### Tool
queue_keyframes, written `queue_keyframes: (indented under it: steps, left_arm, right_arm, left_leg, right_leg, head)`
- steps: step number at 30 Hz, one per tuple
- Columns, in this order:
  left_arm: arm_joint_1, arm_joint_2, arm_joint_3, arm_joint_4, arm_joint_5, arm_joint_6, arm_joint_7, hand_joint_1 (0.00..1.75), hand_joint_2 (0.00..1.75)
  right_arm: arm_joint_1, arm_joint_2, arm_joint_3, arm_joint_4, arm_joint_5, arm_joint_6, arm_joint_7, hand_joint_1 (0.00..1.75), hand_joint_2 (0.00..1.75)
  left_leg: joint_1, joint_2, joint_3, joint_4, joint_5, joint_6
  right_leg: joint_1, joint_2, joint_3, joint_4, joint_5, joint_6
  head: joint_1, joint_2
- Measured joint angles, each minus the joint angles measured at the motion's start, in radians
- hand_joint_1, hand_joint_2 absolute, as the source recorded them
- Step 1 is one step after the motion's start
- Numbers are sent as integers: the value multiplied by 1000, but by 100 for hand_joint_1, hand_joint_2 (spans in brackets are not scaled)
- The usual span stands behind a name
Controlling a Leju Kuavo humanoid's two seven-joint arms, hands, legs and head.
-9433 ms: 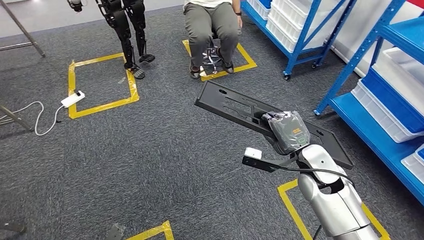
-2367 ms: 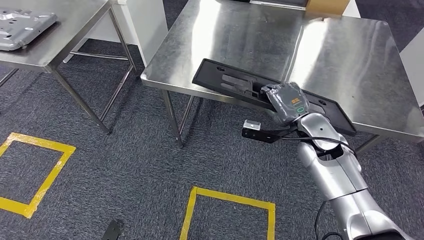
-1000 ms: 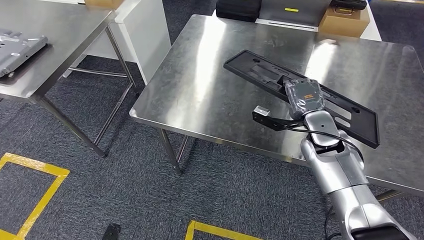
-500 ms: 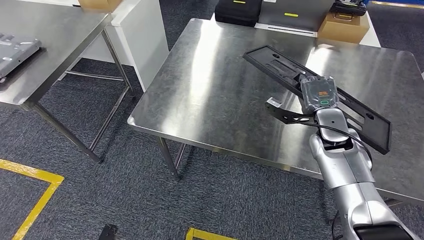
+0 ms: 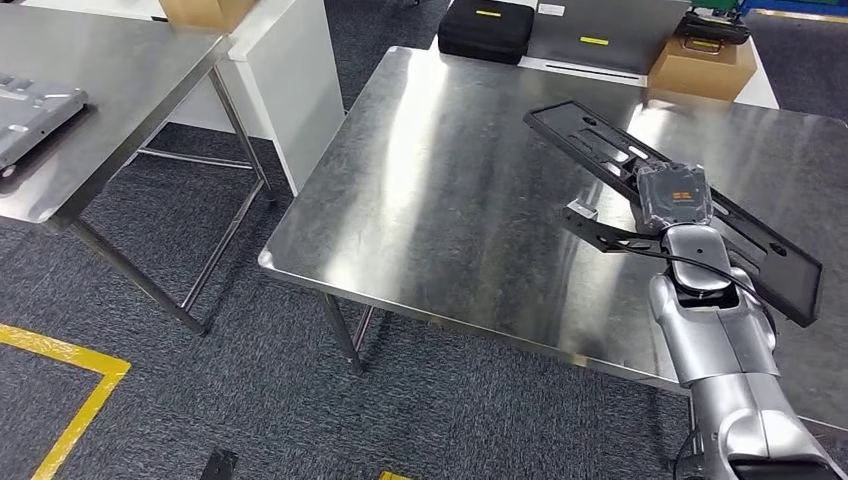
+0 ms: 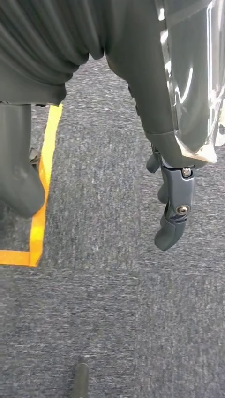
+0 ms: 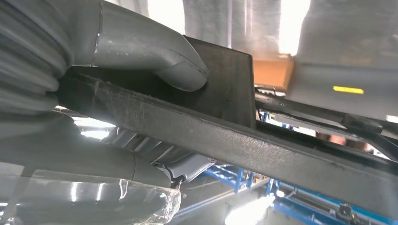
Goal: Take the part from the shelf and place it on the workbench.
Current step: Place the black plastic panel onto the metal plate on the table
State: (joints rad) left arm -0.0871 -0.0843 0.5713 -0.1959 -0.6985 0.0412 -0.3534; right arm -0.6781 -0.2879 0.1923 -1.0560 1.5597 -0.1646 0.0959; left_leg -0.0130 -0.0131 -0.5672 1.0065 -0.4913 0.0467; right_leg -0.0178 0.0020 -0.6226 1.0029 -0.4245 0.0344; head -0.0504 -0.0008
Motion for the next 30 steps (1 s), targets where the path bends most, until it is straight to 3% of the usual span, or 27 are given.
queue_keyframes:
  steps: [2,3,6,7,8,10,11,12,14,17,18,20,22,23,25,26,27,29,30]
  left_arm:
    - [0,0,3,0,-2,0,-1,0,175]
    - [0,0,5,-1,-2,0,-1,0,175]
    - [3,-1,12,0,-3,1,-1,0,175]
    - [4,-1,14,0,-3,1,-2,0,175]
    - [5,-1,16,0,-3,1,-3,0,175]
    - [6,0,19,0,-5,5,-17,0,175]
    - [6,1,20,0,-8,10,-32,0,175]
    - [6,2,22,0,-10,17,-52,0,175]
    - [5,2,25,0,-7,35,-92,0,175]
    - [3,-2,31,-1,-2,63,-155,0,175]
    - [2,-3,31,-2,-2,71,-173,0,175]
    - [0,-6,35,-2,-3,79,-192,0,175]
    - [0,-10,39,-2,-5,78,-194,0,175]
    - [0,-13,40,-1,-7,78,-194,0,175]
    - [0,-16,41,-1,-9,77,-195,0,175]
    - [0,-17,41,-1,-7,70,-195,0,131]
    - [0,-17,43,-1,-5,61,-195,0,87]
    - [-1,-16,48,-1,1,42,-197,0,0]
    - [-1,-16,50,-1,2,37,-197,0,0]
  right_arm:
    - [-9,-5,-7,19,-6,-9,-11,166,175]
    - [-13,-5,-10,29,-9,-14,-15,166,175]
    - [-20,-4,-13,57,-12,-25,-23,166,175]
    - [-20,-4,-13,65,-12,-25,-24,166,175]
    - [-20,-3,-13,72,-12,-26,-25,166,175]
    - [-22,1,-13,85,-11,-28,-25,166,175]
    - [-25,4,-13,91,-11,-30,-25,166,175]
    - [-26,6,-12,96,-11,-32,-25,166,175]
    - [-24,9,-12,104,-11,-36,-26,166,175]
    - [-12,9,-13,104,-12,-38,-31,166,175]
    - [-11,8,-13,104,-12,-39,-32,166,175]
    - [-8,7,-13,108,-10,-39,-37,166,175]
    - [0,6,-13,116,-8,-39,-41,166,175]
    - [4,6,-13,120,-8,-39,-43,124,131]
    - [4,6,-13,124,-7,-39,-43,41,44]
    - [0,6,-13,126,-7,-39,-43,0,0]
    - [-4,7,-12,128,-6,-39,-44,0,0]
    - [-10,8,-12,130,-5,-38,-44,0,0]
    - [-11,8,-12,130,-5,-38,-44,0,0]
  left_leg:
    - [5,4,-15,38,-17,-13]
    - [9,6,-41,87,-34,-21]
    - [19,9,-169,280,-80,-40]
    - [21,10,-198,301,-67,-41]
    - [22,10,-204,277,-30,-39]
    - [20,9,-172,149,75,-27]
    - [17,8,-147,89,113,-18]
    - [12,7,-129,49,129,-9]
    - [3,6,-115,25,120,6]
    - [5,7,-88,-13,108,21]
    - [7,7,-78,-25,108,24]
    - [7,6,-66,-32,102,31]
    - [7,4,-57,-32,92,32]
    - [7,2,-51,-30,86,31]
    - [8,-1,-38,-23,71,22]
    - [6,-2,-34,-14,61,16]
    - [4,-3,-33,-6,52,10]
    - [1,-3,-34,4,41,2]
    - [2,-3,-34,4,39,0]
  right_leg:
    - [-4,2,14,-2,-9,-16]
    - [-7,2,23,-2,-15,-23]
    - [-7,3,52,-2,-41,-31]
    - [-7,3,63,-2,-50,-30]
    - [-7,3,77,-3,-61,-28]
    - [-8,4,106,-4,-82,-23]
    - [-5,4,116,-6,-91,-19]
    - [-5,5,121,-8,-96,-14]
    - [-4,6,124,-14,-103,-3]
    - [0,2,116,1,-120,7]
    - [1,1,95,40,-136,5]
    - [0,0,9,180,-177,-3]
    - [-1,0,-70,277,-186,5]
    - [-2,0,-81,268,-163,16]
    - [-9,-2,-47,147,-82,43]
    - [-11,-3,-20,79,-45,50]
    - [-12,-3,1,32,-23,47]
    - [-9,-2,15,4,-12,27]
    - [-11,-2,15,4,-11,16]
  head:
    - [-3,0]
    - [-5,0]
    - [-8,0]
    - [-8,0]
    - [-8,0]
    - [-8,0]
    - [-6,0]
    - [-6,0]
    - [-7,0]
    - [-9,0]
    - [-8,0]
    - [-5,0]
    - [-4,0]
    - [-3,0]
    - [-2,0]
    - [0,0]
    - [1,0]
    - [1,0]
    - [0,0]
